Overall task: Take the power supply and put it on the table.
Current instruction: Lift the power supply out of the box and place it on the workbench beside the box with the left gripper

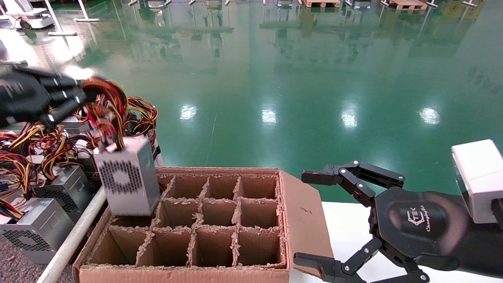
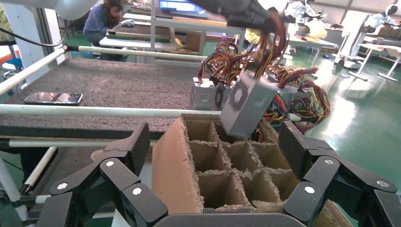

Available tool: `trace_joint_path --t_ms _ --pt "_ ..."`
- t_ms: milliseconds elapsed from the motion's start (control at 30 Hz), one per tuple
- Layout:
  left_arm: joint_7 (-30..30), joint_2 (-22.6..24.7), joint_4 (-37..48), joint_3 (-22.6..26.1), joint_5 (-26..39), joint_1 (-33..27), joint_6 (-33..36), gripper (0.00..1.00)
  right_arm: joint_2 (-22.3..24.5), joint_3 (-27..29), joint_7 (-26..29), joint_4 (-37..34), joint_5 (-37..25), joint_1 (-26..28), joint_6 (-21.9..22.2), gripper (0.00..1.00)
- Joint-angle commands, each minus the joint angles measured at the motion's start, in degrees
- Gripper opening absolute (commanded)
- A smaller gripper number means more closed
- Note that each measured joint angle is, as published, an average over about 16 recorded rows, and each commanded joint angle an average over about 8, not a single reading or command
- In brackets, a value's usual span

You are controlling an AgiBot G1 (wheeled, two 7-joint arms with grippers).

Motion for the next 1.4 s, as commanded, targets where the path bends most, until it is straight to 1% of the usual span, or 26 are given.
trace_joint_path --t_ms 33,233,333,600,800,967,1100,1233,1400 --pt "-0.58 -0.14 -0.32 -0.42 -0.05 -1.56 0.01 0.00 0.00 0.00 0.00 0.00 0.00 0.00 0.00 1.00" --pt "-0.38 -0.12 1.41 -1.16 1.58 -6.51 -0.47 0.00 0.00 0.00 0.00 0.00 0.00 0.00 0.00 1.00" --pt "0.67 0.08 3.09 -1.43 2.15 -8.85 -0.27 0.00 0.00 0.00 0.00 0.00 0.00 0.00 0.00 1.00" --pt "6.55 1.10 11.85 -1.68 4.03 -16.57 1.71 0.00 0.00 -0.01 0.00 0.00 0.01 0.00 0.00 1.00" --pt "10.55 0.15 18.42 -1.66 5.85 -23.36 4.68 0.00 0.00 -0.01 -0.01 0.00 0.01 0.00 0.00 1.00" --pt "11.83 -1.95 21.45 -1.39 7.68 -28.22 7.55 0.00 0.00 -0.01 -0.01 0.00 0.01 0.00 0.00 1.00" --pt "11.47 -4.42 21.98 -1.04 9.29 -30.93 9.96 0.00 0.01 -0.01 -0.01 0.00 0.01 0.00 0.01 1.00" --pt "9.94 -7.74 20.90 -0.93 10.39 -32.46 12.40 0.00 0.01 -0.02 -0.01 0.00 0.01 0.00 0.01 1.00" --pt "7.02 -13.06 17.91 -1.23 11.28 -32.96 14.81 0.00 0.01 -0.02 -0.01 0.00 0.01 0.00 0.01 1.00"
